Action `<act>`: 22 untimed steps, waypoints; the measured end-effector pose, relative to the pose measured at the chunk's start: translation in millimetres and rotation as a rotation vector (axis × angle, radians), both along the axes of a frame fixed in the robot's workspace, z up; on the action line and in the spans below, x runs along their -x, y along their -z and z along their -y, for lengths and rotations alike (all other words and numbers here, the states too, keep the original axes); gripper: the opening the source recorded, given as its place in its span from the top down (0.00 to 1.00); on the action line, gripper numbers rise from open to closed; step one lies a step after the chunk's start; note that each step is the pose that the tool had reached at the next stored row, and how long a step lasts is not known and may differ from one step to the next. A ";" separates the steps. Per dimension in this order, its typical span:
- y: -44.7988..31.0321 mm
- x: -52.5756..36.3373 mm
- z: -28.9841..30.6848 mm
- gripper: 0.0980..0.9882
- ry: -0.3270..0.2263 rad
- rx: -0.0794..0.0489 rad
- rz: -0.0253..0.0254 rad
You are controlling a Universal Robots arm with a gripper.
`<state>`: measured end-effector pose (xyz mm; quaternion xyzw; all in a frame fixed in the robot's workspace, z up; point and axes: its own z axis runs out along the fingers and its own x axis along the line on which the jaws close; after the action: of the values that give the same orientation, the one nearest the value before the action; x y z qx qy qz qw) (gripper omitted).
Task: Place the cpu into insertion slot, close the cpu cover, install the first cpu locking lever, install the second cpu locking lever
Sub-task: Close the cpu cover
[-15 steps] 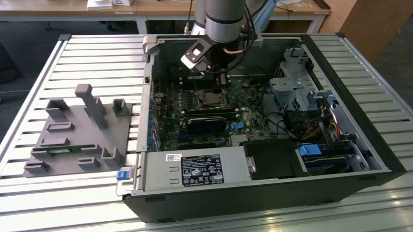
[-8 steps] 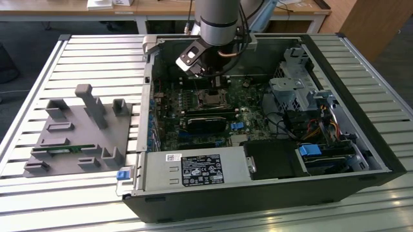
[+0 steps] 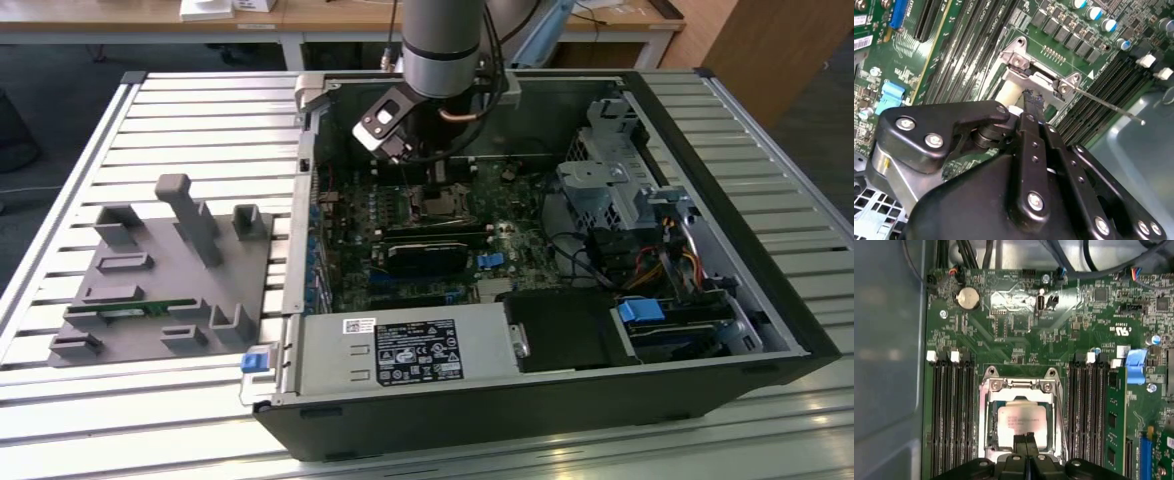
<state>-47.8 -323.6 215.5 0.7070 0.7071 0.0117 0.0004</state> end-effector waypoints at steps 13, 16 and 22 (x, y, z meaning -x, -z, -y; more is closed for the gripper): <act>10.6 4.5 -0.7 0.98 0.000 0.000 -0.0001; 11.6 4.5 -0.7 0.98 0.000 0.000 0.0000; 13.1 4.5 -0.7 0.98 0.000 0.001 -0.0001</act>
<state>-52.3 -322.9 202.4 0.7070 0.7072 0.0112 0.0009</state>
